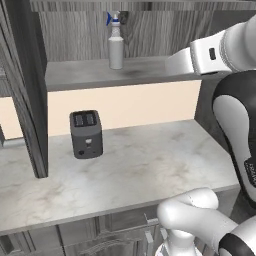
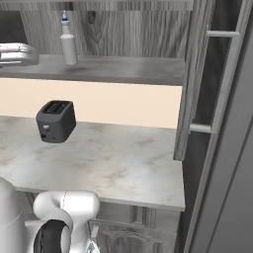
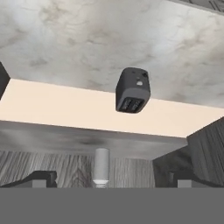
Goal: Move the cutting board and knife to the sink. Then move spray from the cabinet to the counter.
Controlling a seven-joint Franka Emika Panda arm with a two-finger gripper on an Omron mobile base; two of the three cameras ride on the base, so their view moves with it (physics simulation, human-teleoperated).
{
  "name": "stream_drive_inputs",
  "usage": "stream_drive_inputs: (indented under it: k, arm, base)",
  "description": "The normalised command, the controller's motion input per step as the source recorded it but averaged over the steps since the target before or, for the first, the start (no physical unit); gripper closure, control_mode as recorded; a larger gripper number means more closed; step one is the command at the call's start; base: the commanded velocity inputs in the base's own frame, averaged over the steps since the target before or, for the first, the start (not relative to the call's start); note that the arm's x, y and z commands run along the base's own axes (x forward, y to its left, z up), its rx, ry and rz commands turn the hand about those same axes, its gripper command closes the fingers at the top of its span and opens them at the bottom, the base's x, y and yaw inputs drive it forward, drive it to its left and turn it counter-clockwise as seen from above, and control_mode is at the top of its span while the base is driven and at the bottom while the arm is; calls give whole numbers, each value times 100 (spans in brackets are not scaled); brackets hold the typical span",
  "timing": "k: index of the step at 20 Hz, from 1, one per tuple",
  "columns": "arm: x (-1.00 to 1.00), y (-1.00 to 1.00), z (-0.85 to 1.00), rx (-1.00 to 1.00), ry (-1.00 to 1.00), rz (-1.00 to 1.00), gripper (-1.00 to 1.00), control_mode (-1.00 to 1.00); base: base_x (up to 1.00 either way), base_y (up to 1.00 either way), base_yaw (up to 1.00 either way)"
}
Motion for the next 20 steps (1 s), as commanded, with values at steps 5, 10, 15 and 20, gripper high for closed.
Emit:
stream_drive_inputs:
  k: [5,10,15,20]
  arm:
    - [32,0,-6,1,-3,0,-100,-100]
    - [36,1,0,1,0,0,-100,-100]
    - [30,8,0,1,0,0,-100,-100]
    - [27,10,0,1,0,0,-100,-100]
  base:
    - [0,0,0]
    - [0,0,0]
    - [0,0,0]
    - [0,0,0]
